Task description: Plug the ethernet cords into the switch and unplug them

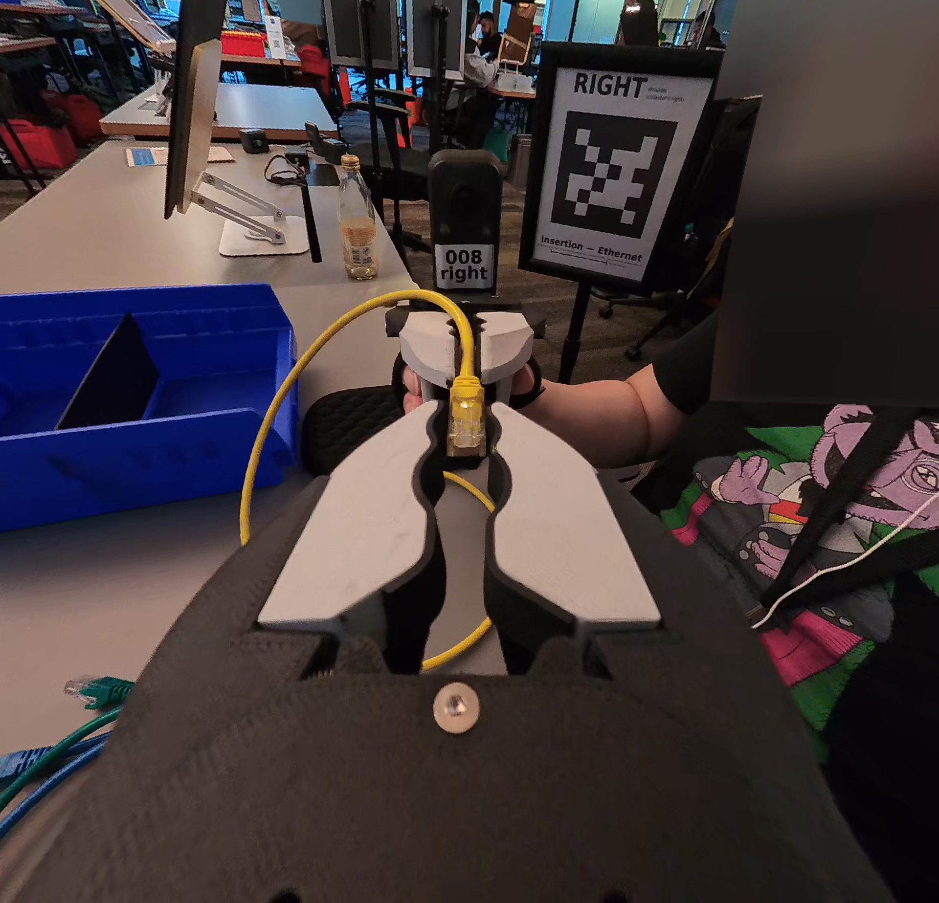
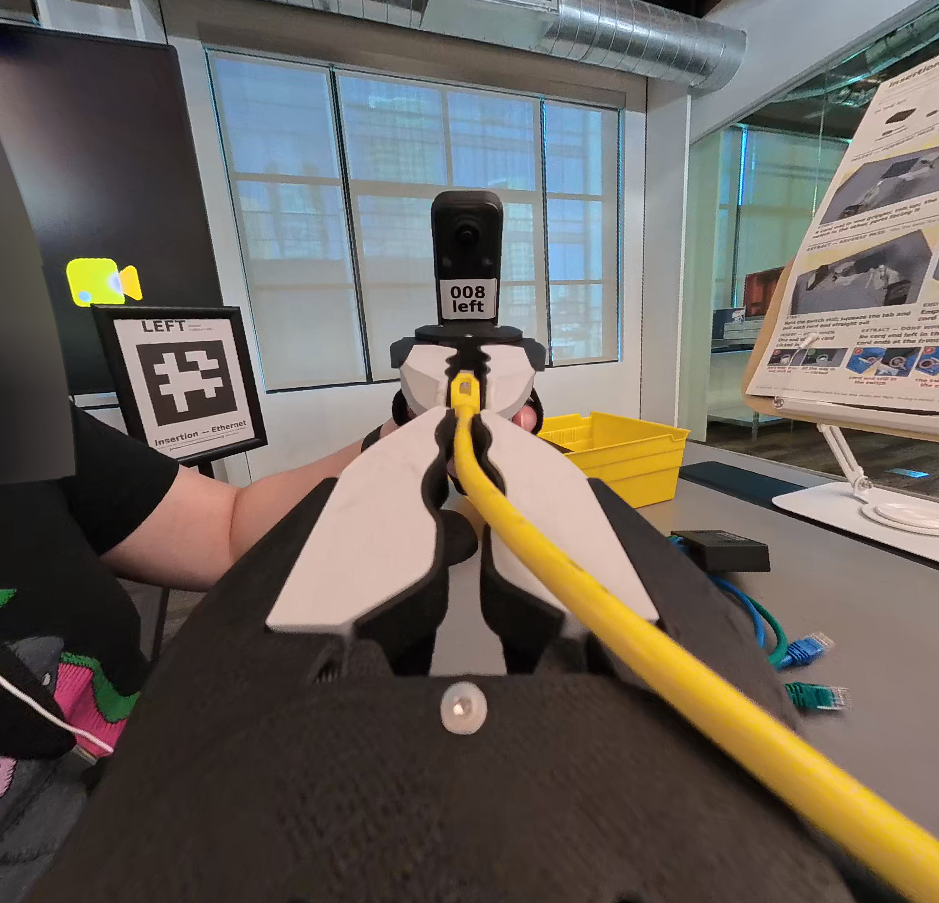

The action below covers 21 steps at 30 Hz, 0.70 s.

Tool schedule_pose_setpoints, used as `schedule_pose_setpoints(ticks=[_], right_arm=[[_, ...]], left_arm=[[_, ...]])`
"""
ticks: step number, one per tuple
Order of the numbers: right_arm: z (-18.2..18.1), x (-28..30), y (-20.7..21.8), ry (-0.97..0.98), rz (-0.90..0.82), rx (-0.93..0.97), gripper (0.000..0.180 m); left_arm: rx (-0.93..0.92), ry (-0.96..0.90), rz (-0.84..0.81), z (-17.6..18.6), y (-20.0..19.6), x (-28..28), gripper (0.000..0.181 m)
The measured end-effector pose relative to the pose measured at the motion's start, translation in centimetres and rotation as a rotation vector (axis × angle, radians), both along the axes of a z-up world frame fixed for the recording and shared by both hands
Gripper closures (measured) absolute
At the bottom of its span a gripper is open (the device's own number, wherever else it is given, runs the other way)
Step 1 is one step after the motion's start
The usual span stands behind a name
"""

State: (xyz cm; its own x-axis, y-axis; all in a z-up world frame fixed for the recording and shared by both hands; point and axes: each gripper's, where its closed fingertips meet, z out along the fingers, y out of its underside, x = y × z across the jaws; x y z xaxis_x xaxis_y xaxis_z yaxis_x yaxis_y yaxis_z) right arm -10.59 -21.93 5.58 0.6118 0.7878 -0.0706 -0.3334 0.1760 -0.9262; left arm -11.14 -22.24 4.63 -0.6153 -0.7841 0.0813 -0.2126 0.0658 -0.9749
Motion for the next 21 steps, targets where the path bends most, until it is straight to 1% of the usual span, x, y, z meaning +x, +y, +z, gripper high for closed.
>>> schedule_pose_setpoints(ticks=[9,10,11,12,14,18,21], right_arm=[[-0.4,0.0,0.1,-0.07,-0.054,0.004,0.173],[-0.6,0.0,0.2,-0.075,-0.056,0.0,0.173],[-0.6,0.1,0.1,-0.075,-0.062,0.0,0.173],[-0.7,0.3,0.1,-0.075,-0.068,-0.004,0.173],[-1.0,0.8,-0.2,-0.082,-0.084,-0.013,0.173],[-1.7,1.9,-0.9,-0.114,-0.121,-0.029,0.173],[-2.0,2.3,-0.8,-0.11,-0.122,-0.038,0.173]], left_arm=[[-0.008,0.03,0.021,-0.7,0.3,0.1,0.168],[0.004,0.053,0.053,-1.0,0.8,0.1,0.16],[0.031,0.081,0.103,-1.6,1.5,0.0,0.144],[0.08,0.112,0.161,-2.5,2.5,-0.5,0.135],[0.218,0.165,0.293,-4.7,4.8,-2.3,0.129],[0.447,0.353,0.505,-10.3,9.6,-7.2,0.13],[0.544,0.468,0.576,-14.1,11.9,-8.8,0.131]])
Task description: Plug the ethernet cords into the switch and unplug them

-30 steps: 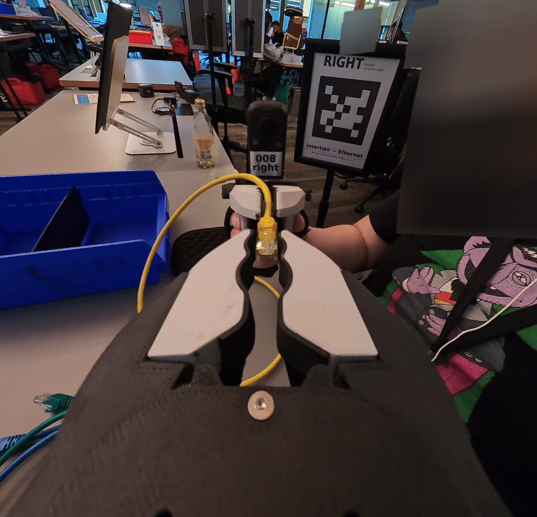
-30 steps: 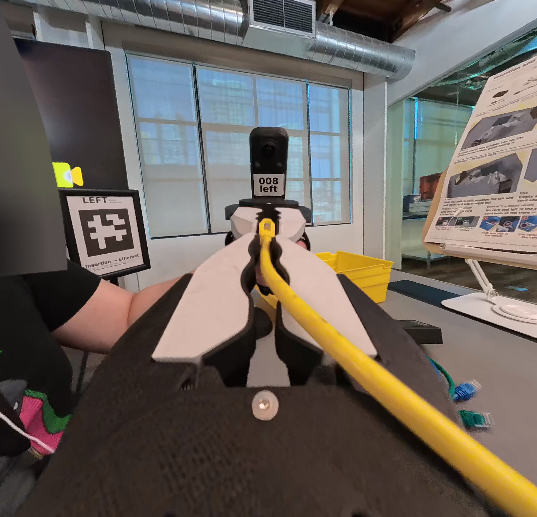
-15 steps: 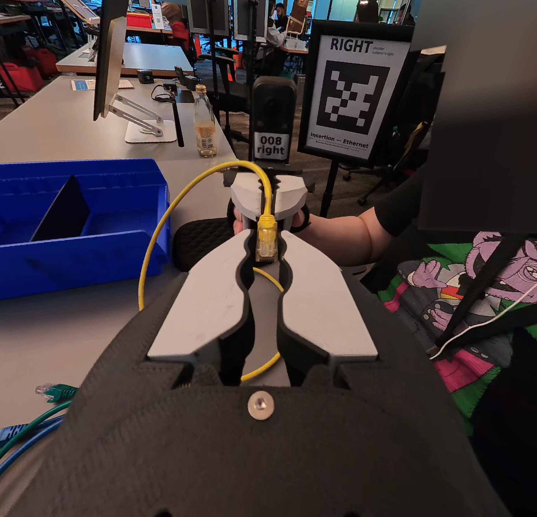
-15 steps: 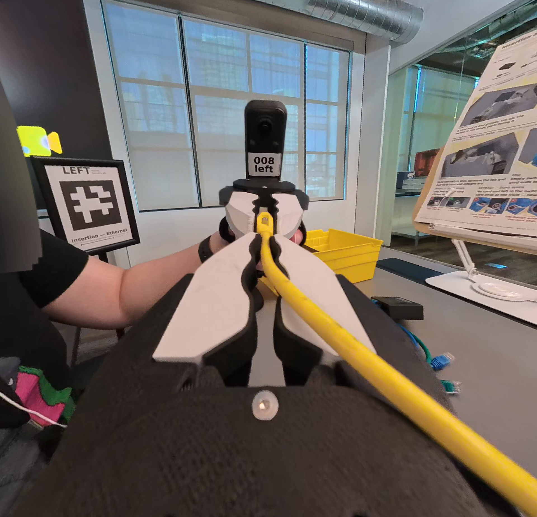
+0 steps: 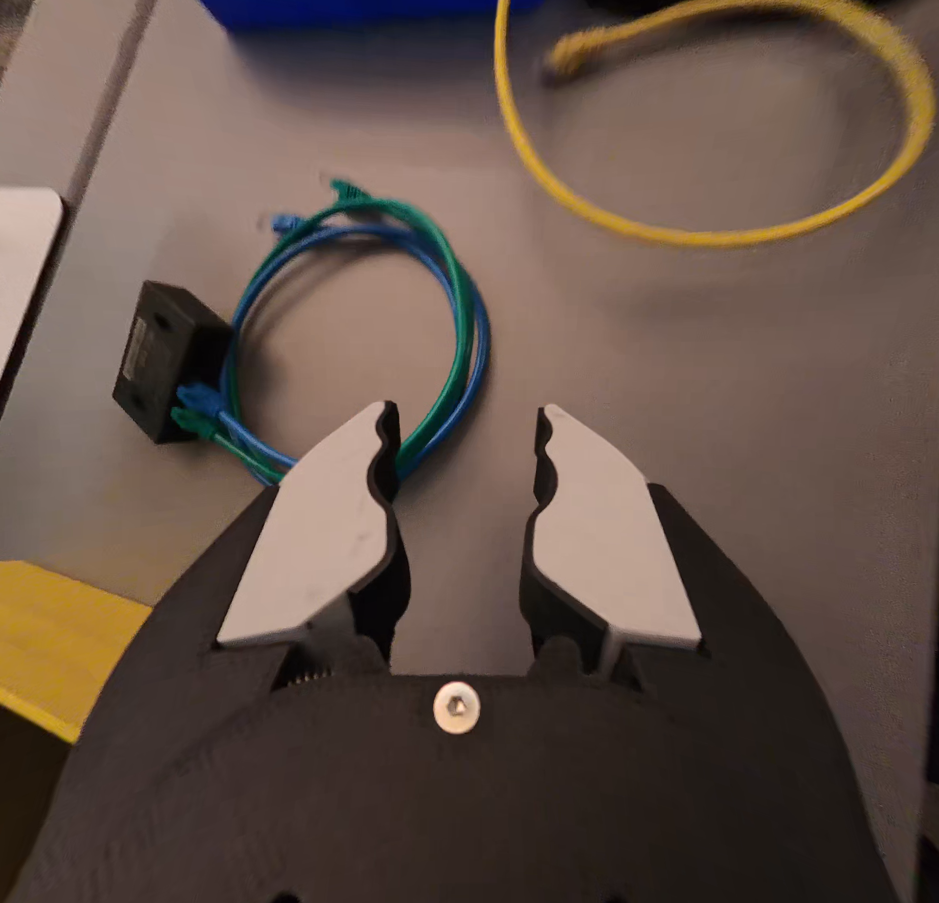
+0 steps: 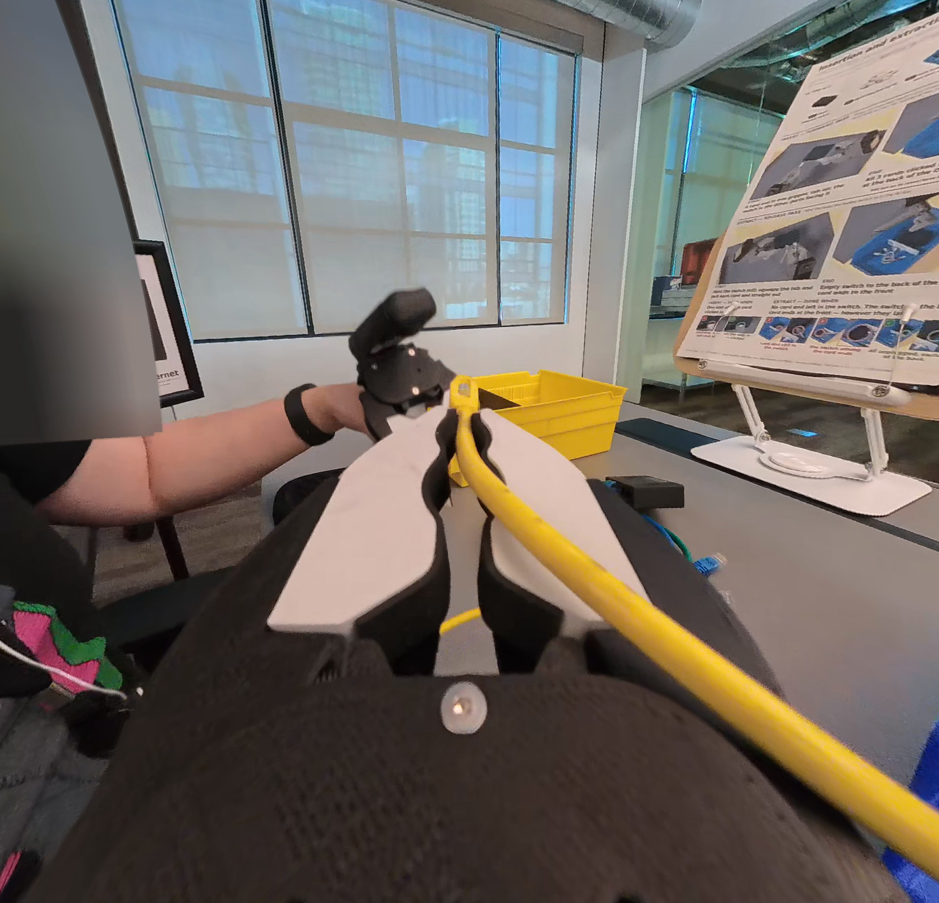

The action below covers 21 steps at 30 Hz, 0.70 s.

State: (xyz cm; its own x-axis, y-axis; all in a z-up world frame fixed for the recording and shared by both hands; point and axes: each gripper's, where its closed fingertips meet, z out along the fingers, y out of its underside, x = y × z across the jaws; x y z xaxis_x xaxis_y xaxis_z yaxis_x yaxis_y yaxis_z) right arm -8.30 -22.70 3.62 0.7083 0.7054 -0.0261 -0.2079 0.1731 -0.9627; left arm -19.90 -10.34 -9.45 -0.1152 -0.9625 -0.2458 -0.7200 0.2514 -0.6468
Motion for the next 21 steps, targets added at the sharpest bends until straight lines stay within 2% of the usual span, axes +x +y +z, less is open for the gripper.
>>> schedule_pose_setpoints(ticks=[6,10,13,16,21], right_arm=[[0.2,-0.2,0.4,0.019,0.02,-0.005,0.173],[-0.2,-0.4,-0.3,-0.028,0.024,-0.021,0.173],[-0.8,0.0,-0.9,-0.048,0.016,-0.043,0.173],[-1.9,0.6,-0.9,-0.057,-0.01,-0.079,0.173],[-3.2,0.3,-0.9,-0.107,-0.012,-0.102,0.174]], left_arm=[[0.142,0.248,-0.041,-5.3,2.3,1.4,0.138],[0.063,0.32,-0.099,-6.4,1.9,2.2,0.167],[0.011,0.342,-0.089,-6.2,1.8,2.4,0.172],[0.015,0.246,-0.08,-3.4,1.1,3.5,0.173],[0.105,0.068,-0.053,6.2,0.4,5.3,0.174]])
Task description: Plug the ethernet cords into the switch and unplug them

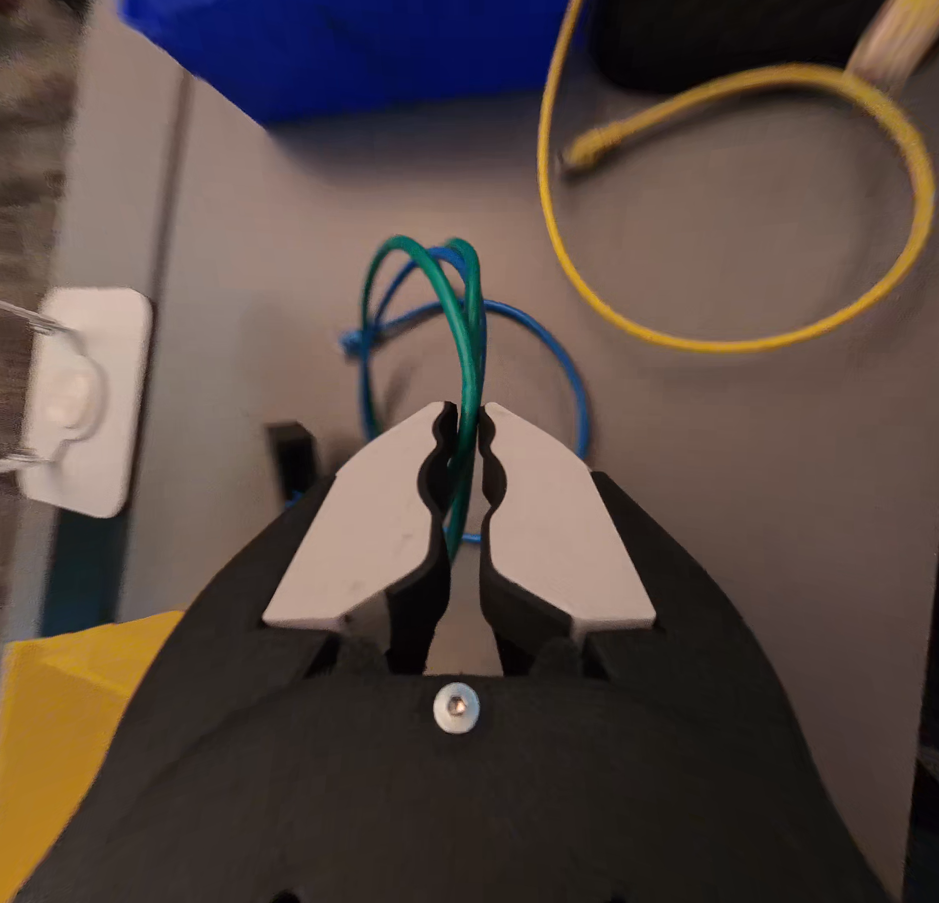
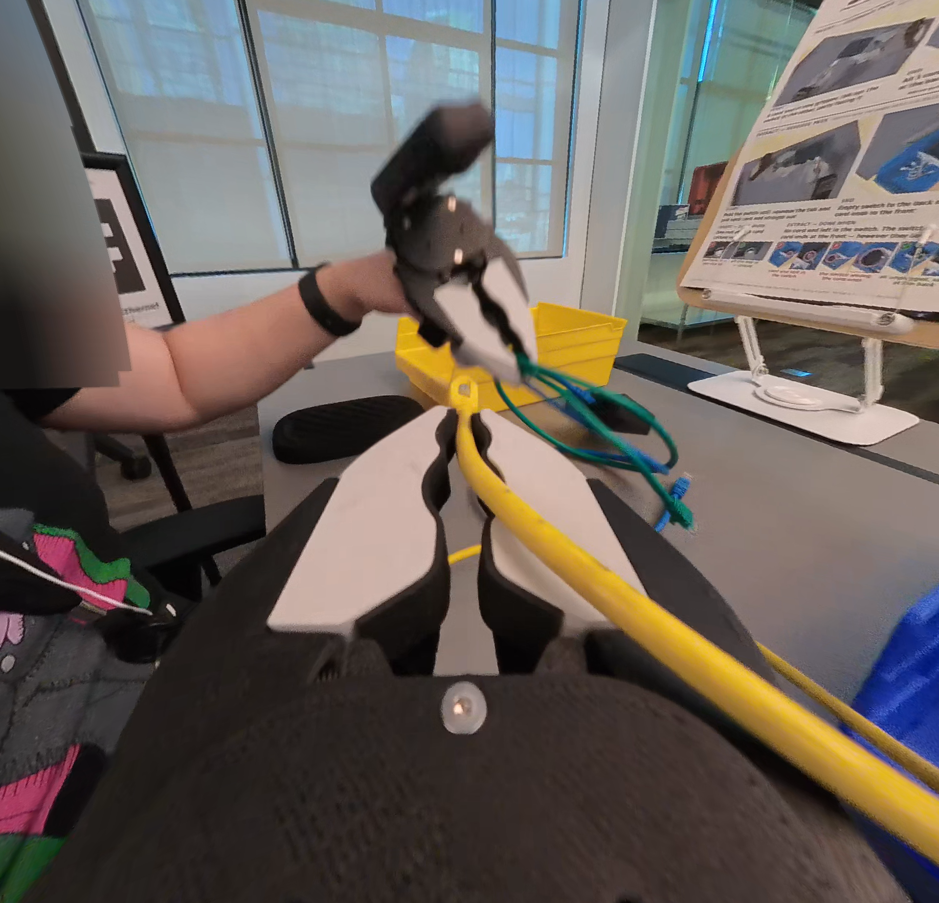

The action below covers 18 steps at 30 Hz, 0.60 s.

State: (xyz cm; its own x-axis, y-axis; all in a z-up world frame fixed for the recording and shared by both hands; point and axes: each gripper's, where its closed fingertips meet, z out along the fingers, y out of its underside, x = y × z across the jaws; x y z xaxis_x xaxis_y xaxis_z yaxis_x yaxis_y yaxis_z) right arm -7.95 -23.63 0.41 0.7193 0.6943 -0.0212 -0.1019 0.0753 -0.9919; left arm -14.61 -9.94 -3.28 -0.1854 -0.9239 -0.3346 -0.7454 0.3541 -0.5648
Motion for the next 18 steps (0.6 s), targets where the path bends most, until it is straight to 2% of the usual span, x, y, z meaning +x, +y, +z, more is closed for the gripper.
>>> schedule_pose_setpoints(ticks=[3,6,9,13,18], right_arm=[[-0.7,-1.3,0.2,-0.061,0.029,-0.019,0.174],[-2.4,-2.3,1.4,-0.13,0.029,-0.062,0.174],[-3.0,-3.2,2.9,-0.156,0.037,-0.1,0.174],[-2.2,-4.2,4.7,-0.22,0.026,-0.084,0.173],[-3.4,-5.0,5.7,-0.348,-0.025,-0.099,0.173]], left_arm=[[0.108,-0.061,0.035,5.0,1.3,0.9,0.176],[0.145,-0.039,0.058,7.4,3.0,1.5,0.176],[0.029,-0.019,0.052,7.6,3.5,2.1,0.176],[-0.067,-0.063,0.048,6.5,3.3,2.3,0.176],[-0.203,-0.23,-0.032,8.1,-0.7,2.0,0.176]])
